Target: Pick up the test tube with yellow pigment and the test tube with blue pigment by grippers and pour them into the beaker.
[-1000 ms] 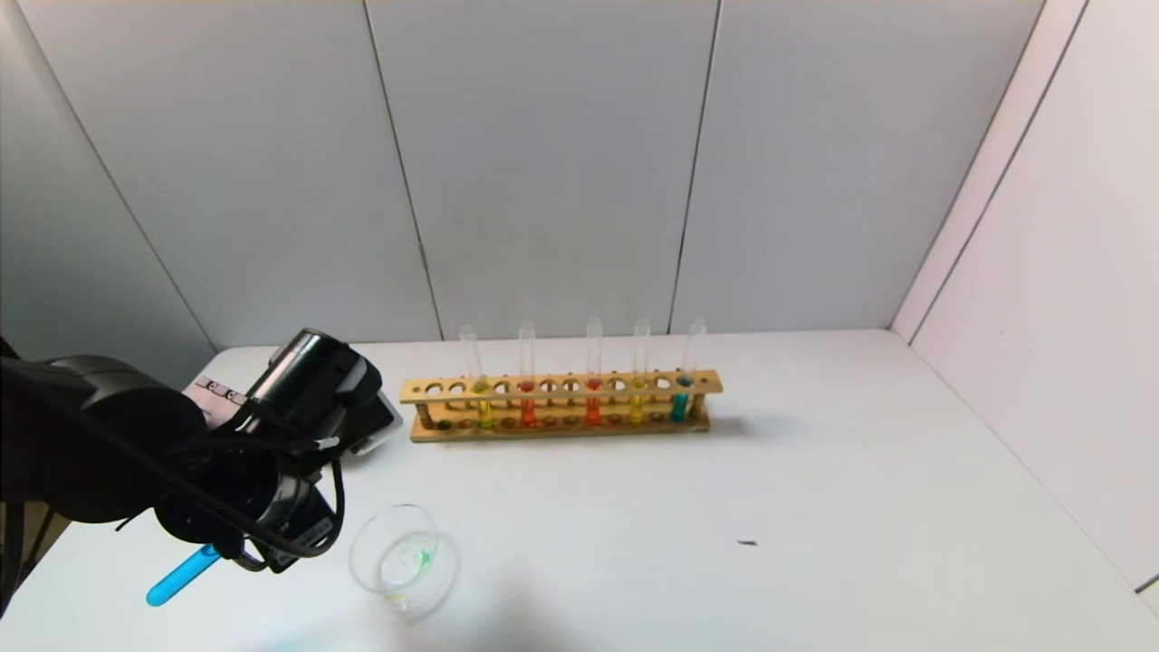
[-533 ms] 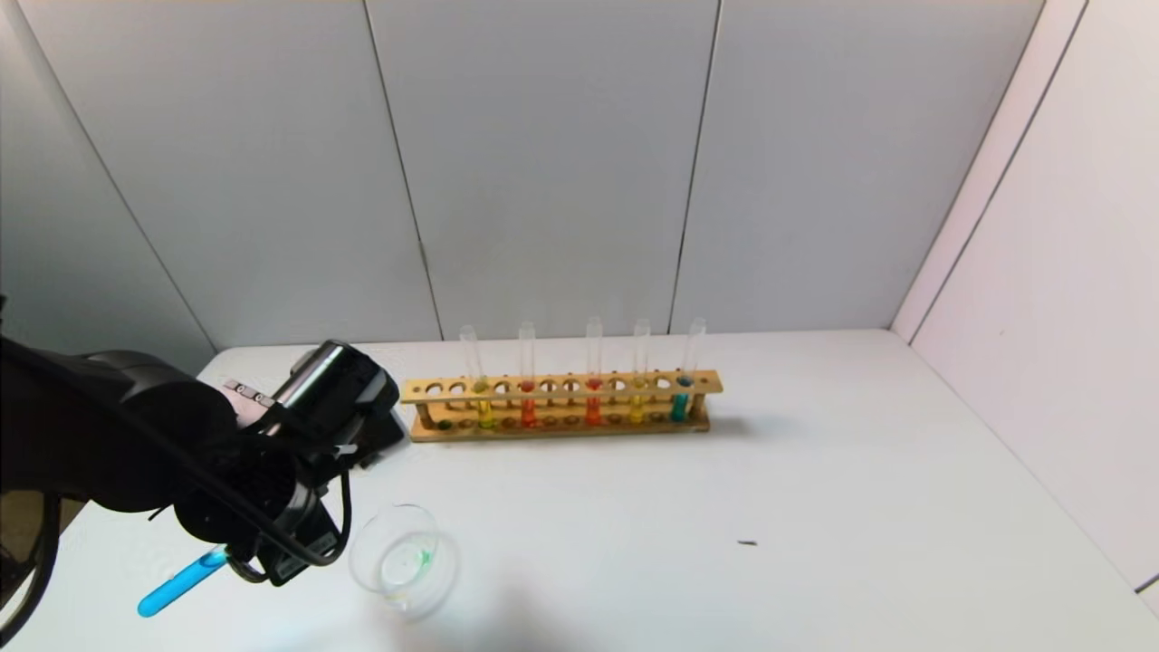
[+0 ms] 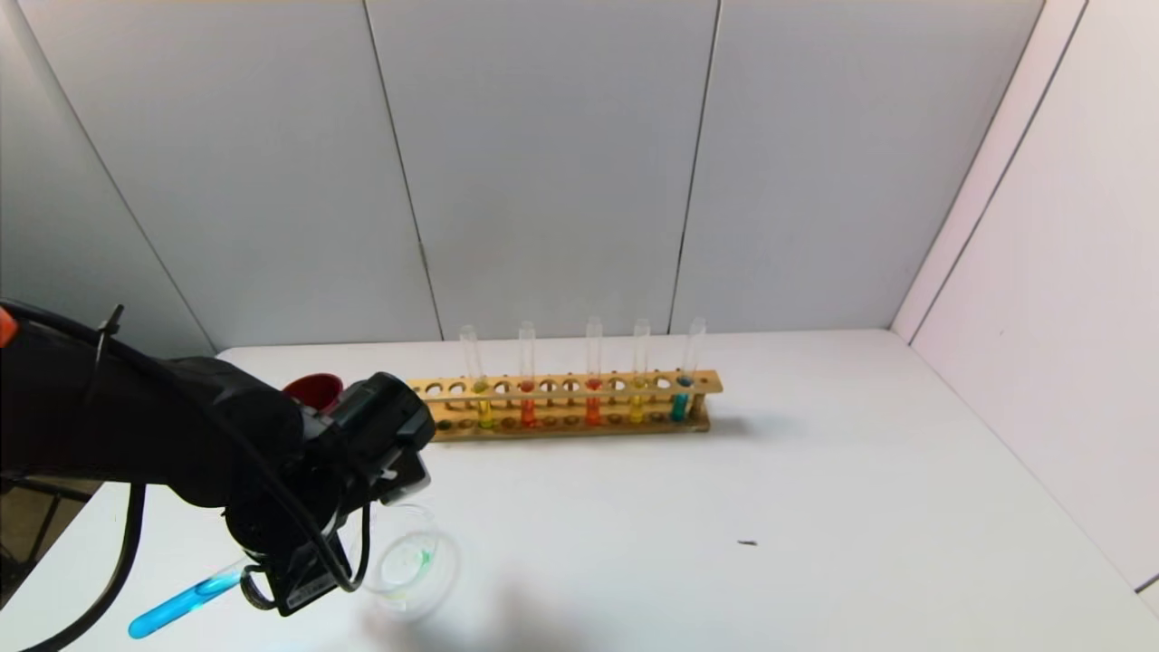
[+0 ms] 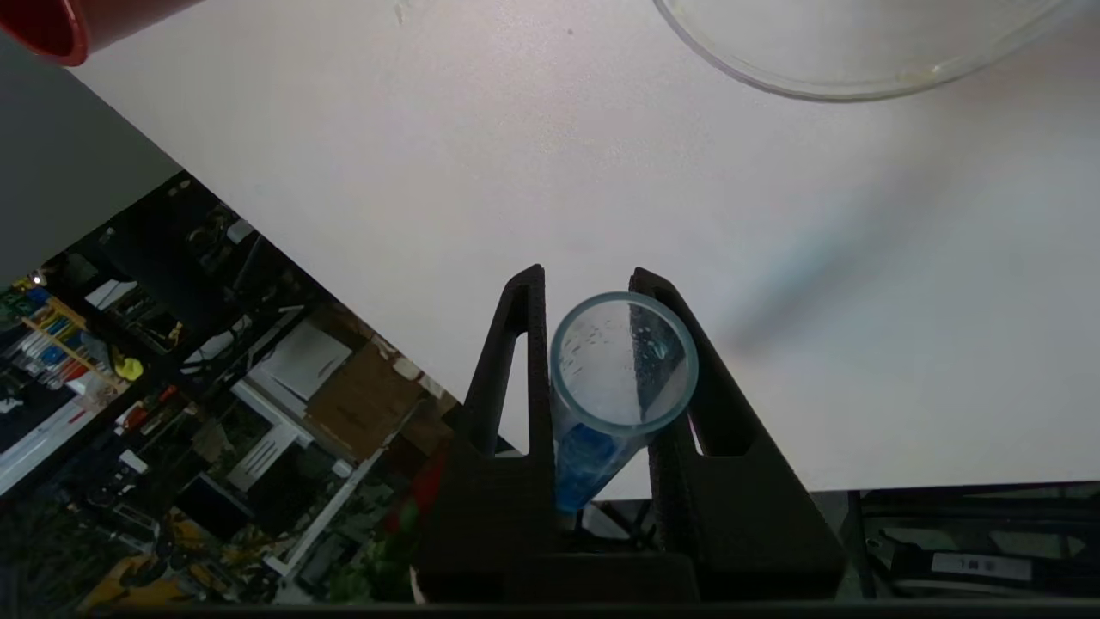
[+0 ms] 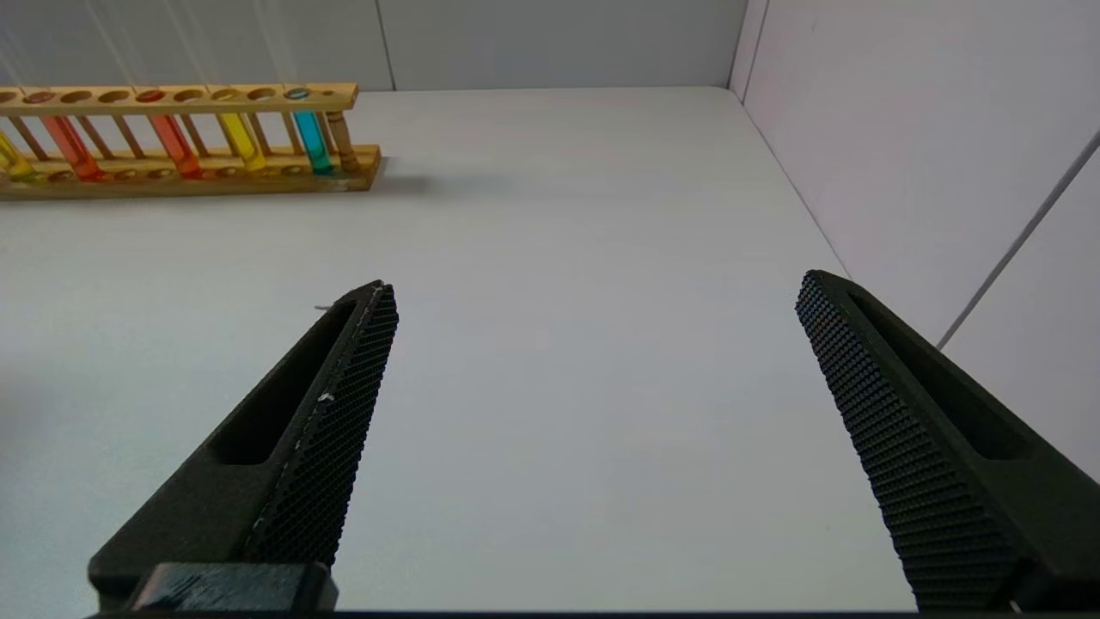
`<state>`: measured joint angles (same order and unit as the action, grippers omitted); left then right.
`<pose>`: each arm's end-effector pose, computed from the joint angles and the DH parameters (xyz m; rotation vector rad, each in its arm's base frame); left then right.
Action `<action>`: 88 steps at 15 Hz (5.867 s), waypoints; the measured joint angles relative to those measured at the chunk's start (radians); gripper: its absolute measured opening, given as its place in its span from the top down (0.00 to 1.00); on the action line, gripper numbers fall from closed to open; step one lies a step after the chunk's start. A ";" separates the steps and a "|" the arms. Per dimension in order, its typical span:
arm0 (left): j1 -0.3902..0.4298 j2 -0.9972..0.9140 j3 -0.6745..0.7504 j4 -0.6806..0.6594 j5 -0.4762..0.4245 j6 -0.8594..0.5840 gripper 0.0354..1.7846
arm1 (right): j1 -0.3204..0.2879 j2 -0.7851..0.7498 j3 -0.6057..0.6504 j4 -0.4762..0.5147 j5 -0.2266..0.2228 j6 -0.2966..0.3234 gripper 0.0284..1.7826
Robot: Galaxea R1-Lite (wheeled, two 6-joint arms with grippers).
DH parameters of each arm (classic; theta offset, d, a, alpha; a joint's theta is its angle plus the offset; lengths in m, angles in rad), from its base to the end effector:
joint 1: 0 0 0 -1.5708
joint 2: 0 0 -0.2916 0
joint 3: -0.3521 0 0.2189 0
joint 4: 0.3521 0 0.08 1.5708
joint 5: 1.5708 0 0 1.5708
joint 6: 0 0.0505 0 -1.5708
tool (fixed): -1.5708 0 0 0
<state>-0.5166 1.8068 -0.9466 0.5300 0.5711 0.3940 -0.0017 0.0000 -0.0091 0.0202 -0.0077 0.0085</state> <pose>0.2582 -0.1153 0.0565 1.0636 1.2120 -0.1942 0.0437 -0.0005 0.0759 0.0085 0.0111 -0.0094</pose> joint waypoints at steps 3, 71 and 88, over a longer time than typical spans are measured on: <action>-0.015 0.046 -0.037 0.048 0.007 -0.003 0.82 | 0.000 0.000 0.000 0.000 0.000 0.001 0.05; -0.041 0.176 -0.572 0.627 0.009 -0.457 0.82 | 0.000 0.000 0.000 0.000 0.000 0.001 0.05; 0.205 0.006 -0.584 0.070 -0.083 -0.458 0.82 | 0.000 0.000 0.000 0.000 0.000 0.001 0.05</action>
<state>-0.3117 1.8126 -1.5306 0.6004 0.4883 -0.0638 -0.0017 0.0000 -0.0091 0.0202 -0.0081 0.0091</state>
